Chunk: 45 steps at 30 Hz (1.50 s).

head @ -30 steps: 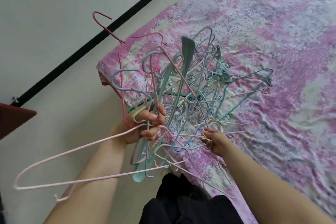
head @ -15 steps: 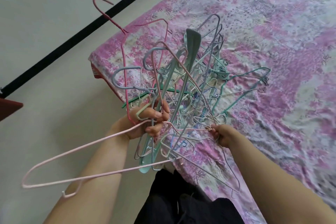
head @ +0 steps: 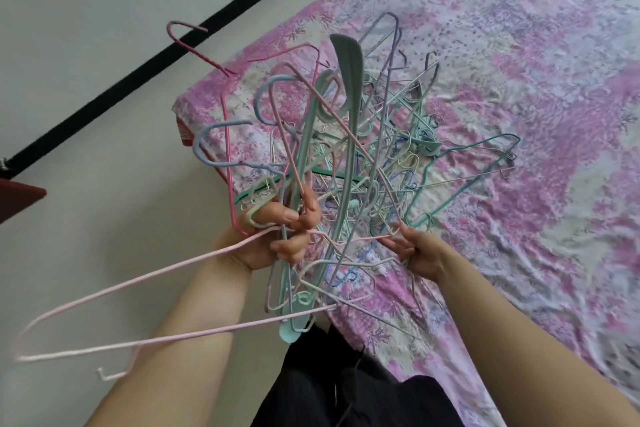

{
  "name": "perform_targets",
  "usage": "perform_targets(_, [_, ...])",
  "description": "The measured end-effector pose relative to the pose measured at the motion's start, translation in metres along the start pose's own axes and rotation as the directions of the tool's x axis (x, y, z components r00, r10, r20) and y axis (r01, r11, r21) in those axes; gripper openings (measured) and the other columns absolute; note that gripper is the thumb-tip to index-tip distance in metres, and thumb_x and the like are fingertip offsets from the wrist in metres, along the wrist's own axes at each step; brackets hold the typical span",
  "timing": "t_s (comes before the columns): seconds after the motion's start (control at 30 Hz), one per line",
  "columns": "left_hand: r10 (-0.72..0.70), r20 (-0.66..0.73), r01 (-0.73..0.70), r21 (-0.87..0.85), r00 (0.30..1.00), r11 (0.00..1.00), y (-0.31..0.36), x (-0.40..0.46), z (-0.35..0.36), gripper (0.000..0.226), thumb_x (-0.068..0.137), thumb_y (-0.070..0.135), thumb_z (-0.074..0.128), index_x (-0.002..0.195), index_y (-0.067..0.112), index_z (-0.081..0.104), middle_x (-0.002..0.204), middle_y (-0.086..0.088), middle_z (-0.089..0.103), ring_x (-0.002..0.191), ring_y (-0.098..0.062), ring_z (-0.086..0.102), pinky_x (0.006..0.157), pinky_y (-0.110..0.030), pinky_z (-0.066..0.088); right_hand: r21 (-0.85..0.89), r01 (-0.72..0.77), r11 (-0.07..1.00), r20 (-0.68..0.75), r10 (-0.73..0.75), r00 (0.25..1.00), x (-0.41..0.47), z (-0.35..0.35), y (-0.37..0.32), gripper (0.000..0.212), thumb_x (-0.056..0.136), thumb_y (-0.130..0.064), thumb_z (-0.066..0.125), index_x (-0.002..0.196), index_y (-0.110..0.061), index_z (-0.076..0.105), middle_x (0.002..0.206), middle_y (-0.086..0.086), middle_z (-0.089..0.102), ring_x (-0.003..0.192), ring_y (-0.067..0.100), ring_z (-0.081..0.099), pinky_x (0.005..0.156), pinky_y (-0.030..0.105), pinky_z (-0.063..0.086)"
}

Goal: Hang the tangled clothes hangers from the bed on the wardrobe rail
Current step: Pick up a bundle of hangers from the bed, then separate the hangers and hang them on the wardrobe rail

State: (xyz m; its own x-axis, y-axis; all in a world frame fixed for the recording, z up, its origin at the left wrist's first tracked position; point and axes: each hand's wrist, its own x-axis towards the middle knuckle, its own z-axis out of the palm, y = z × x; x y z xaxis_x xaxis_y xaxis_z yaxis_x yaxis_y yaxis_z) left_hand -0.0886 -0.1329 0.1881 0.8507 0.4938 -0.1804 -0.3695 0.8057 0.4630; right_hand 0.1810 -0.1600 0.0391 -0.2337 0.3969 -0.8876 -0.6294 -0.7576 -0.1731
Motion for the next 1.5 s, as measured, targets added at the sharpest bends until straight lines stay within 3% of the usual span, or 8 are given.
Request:
perform_targets(0.27, [0.060, -0.026, -0.060, -0.029, 0.998, 0.998, 0.004, 0.001, 0.013, 0.021, 0.087, 0.007, 0.052, 0.108, 0.006, 0.053, 0.084, -0.007, 0.048, 0.044, -0.013, 0.033, 0.051, -0.023, 0.032, -0.331, 0.098, 0.938, -0.237, -0.183, 0.954, -0.002, 0.013, -0.002, 0.018, 0.095, -0.010, 0.055, 0.077, -0.007, 0.053, 0.038, -0.002, 0.051, 0.027, 0.004, 0.044, 0.025, 0.012, 0.026])
perform_targets(0.43, [0.125, -0.068, -0.129, -0.060, 0.990, 0.990, 0.005, -0.001, 0.015, 0.020, 0.085, 0.011, 0.055, 0.105, 0.009, 0.054, 0.081, -0.005, 0.044, 0.043, -0.012, 0.031, 0.049, -0.023, 0.032, -0.367, 0.295, 0.883, -0.313, -0.415, 0.854, -0.019, 0.010, -0.016, 0.006, 0.098, -0.009, 0.049, 0.098, -0.005, 0.053, 0.053, 0.005, 0.062, 0.027, 0.005, 0.035, 0.031, 0.011, 0.025])
perform_targets(0.63, [0.216, -0.075, -0.222, -0.085, 0.974, 0.971, 0.010, -0.020, 0.021, 0.019, 0.090, 0.012, 0.050, 0.108, 0.008, 0.051, 0.082, -0.007, 0.044, 0.045, -0.013, 0.032, 0.049, -0.026, 0.028, -0.609, 0.275, 0.744, -0.178, -0.466, 0.867, -0.042, 0.032, -0.035, 0.027, 0.103, -0.031, 0.032, 0.106, -0.008, 0.046, 0.076, 0.015, 0.073, 0.040, 0.018, 0.058, 0.037, 0.021, 0.046])
perform_targets(0.77, [0.227, -0.128, -0.232, -0.019, 0.965, 0.973, 0.005, -0.056, 0.025, 0.017, 0.089, 0.013, 0.053, 0.106, 0.010, 0.056, 0.079, -0.004, 0.047, 0.042, -0.013, 0.031, 0.047, -0.024, 0.028, -0.753, 0.277, 0.596, 0.010, -0.411, 0.911, -0.060, 0.062, -0.024, 0.021, 0.098, -0.022, 0.046, 0.105, -0.005, 0.057, 0.084, 0.021, 0.069, 0.073, 0.032, 0.069, 0.076, 0.047, 0.058])
perform_targets(0.93, [0.319, -0.151, -0.329, -0.051, 0.936, 0.943, -0.014, -0.127, 0.038, 0.019, 0.093, 0.010, 0.044, 0.110, 0.006, 0.050, 0.083, -0.009, 0.047, 0.046, -0.015, 0.034, 0.052, -0.026, 0.034, -0.712, 0.429, 0.556, 0.238, -0.384, 0.892, -0.077, 0.098, 0.017, 0.017, 0.099, -0.011, 0.042, 0.099, -0.009, 0.059, 0.058, 0.012, 0.061, 0.052, 0.026, 0.063, 0.060, 0.035, 0.053])
perform_targets(1.13, [0.470, -0.204, -0.481, 0.001, 0.858, 0.877, -0.061, -0.238, 0.054, 0.023, 0.093, 0.010, 0.042, 0.115, 0.006, 0.048, 0.087, -0.010, 0.047, 0.049, -0.015, 0.036, 0.053, -0.027, 0.032, -0.705, 0.464, 0.537, 0.152, -0.525, 0.838, -0.075, 0.134, 0.075, 0.029, 0.094, -0.001, 0.027, 0.091, -0.012, 0.054, 0.059, 0.003, 0.036, 0.046, 0.015, 0.033, 0.041, 0.021, 0.035])
perform_targets(1.37, [0.672, -0.331, -0.673, 0.130, 0.663, 0.728, -0.171, -0.397, 0.092, 0.026, 0.092, 0.007, 0.044, 0.118, 0.004, 0.050, 0.093, -0.013, 0.053, 0.050, -0.018, 0.044, 0.055, -0.029, 0.038, -0.756, 0.530, 0.384, 0.403, -0.364, 0.840, -0.113, 0.168, 0.224, 0.016, 0.098, -0.005, 0.040, 0.092, -0.009, 0.055, 0.059, 0.003, 0.035, 0.044, 0.014, 0.034, 0.043, 0.022, 0.031])
perform_targets(1.5, [0.709, -0.636, -0.674, 0.381, 0.305, 0.632, -0.254, -0.480, 0.139, 0.044, 0.049, 0.017, 0.088, 0.088, 0.017, 0.067, 0.075, -0.004, 0.058, 0.035, -0.010, 0.038, 0.044, -0.018, 0.036, -0.746, 0.589, 0.310, 0.567, -0.169, 0.806, -0.152, 0.183, 0.342, 0.022, 0.100, -0.004, 0.034, 0.103, -0.010, 0.056, 0.059, 0.002, 0.036, 0.034, 0.005, 0.039, 0.041, 0.021, 0.046])
